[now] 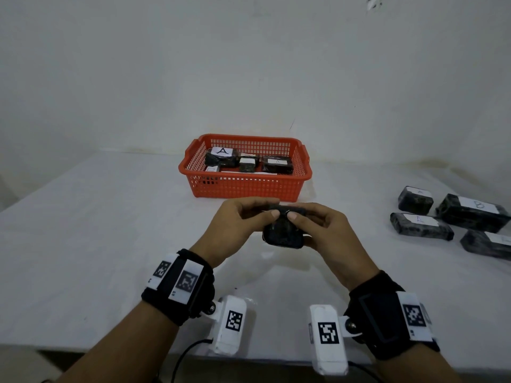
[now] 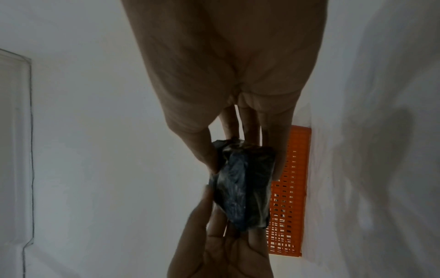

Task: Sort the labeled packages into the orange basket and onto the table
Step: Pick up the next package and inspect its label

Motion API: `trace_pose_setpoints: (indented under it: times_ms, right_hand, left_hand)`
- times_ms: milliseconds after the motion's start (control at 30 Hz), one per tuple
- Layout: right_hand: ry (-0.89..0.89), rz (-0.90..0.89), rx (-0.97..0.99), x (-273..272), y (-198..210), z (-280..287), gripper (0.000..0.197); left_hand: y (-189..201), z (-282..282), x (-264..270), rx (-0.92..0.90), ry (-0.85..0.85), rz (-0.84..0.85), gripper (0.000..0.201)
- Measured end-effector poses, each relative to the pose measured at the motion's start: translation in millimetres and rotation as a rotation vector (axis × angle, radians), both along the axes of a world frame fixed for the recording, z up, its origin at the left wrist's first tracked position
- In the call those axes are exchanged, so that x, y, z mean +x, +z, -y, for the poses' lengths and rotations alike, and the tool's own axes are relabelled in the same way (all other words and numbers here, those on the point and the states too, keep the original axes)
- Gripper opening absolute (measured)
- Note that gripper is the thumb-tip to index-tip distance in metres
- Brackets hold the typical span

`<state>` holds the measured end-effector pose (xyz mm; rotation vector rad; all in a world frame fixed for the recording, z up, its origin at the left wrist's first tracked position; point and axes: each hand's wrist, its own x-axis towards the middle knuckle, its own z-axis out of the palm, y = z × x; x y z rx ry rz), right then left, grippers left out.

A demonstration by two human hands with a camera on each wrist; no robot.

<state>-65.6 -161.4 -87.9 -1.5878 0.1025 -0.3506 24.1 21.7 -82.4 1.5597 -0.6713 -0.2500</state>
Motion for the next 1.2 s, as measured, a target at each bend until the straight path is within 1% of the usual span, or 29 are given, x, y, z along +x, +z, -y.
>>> trace_pose_setpoints:
  times_ms: [133, 267, 433, 500, 567, 633, 733, 833, 933, 1000, 1033, 1100, 1200]
  right_hand:
    - [0.047, -0.039, 0.023, -1.0, -3.2, -0.9, 0.034]
    - [0.023, -0.023, -0.047, -1.6, -1.3, 3.3, 0.035]
    - [-0.001, -0.015, -0.026, 0.0, 0.2, 2.6, 0.029]
    - [-0.027, -0.005, -0.052, 0.3, 1.5, 3.2, 0.028]
    - [-0.042, 0.011, -0.092, -0.6, 3.6, 4.5, 0.027]
    - [-0.043, 0.025, -0.107, -2.4, 6.5, 6.1, 0.028]
    - [0.005, 0.037, -0.028, -5.0, 9.8, 6.7, 0.029]
    - [0.021, -0.002, 0.077, -5.7, 11.4, 6.7, 0.032]
    - [0.109, -0.041, 0.179, -8.2, 12.6, 2.9, 0.045]
    - [0.127, -0.019, 0.222, -8.8, 13.5, 1.2, 0.049]
    - [0.106, 0.006, 0.195, -8.1, 13.2, 1.7, 0.047]
    - [0.025, 0.068, 0.066, -6.9, 10.9, 5.2, 0.045]
    - [-0.062, 0.118, -0.081, -8.8, 11.4, 9.2, 0.050]
  left_hand:
    - [1.5, -0.2, 1.0, -0.035, 0.044, 0.021, 0.027]
    - [2.4, -0.9, 0.6, -0.029, -0.008, -0.007, 0.032]
    - [3.3, -1.2, 3.9, 0.006, -0.010, 0.015, 0.035]
    - [4.5, -1.2, 4.1, 0.036, -0.031, 0.006, 0.037]
    - [4.9, -1.4, 5.4, 0.101, -0.056, 0.042, 0.042]
    - [5.8, -1.1, 6.4, 0.147, -0.062, 0.082, 0.042]
    - [9.0, -1.3, 7.3, 0.115, -0.038, 0.064, 0.037]
    - [10.4, -0.7, 6.6, 0.057, -0.032, 0.036, 0.040]
    - [8.1, 2.2, 5.7, 0.012, -0.030, 0.037, 0.043]
    - [7.5, 3.5, 4.0, 0.005, -0.033, 0.062, 0.044]
    - [8.1, 3.4, 3.2, 0.005, -0.038, 0.075, 0.044]
    - [11.1, 2.5, 0.7, 0.002, -0.067, 0.077, 0.046]
    - [15.3, 2.8, -3.9, 0.002, -0.086, 0.030, 0.051]
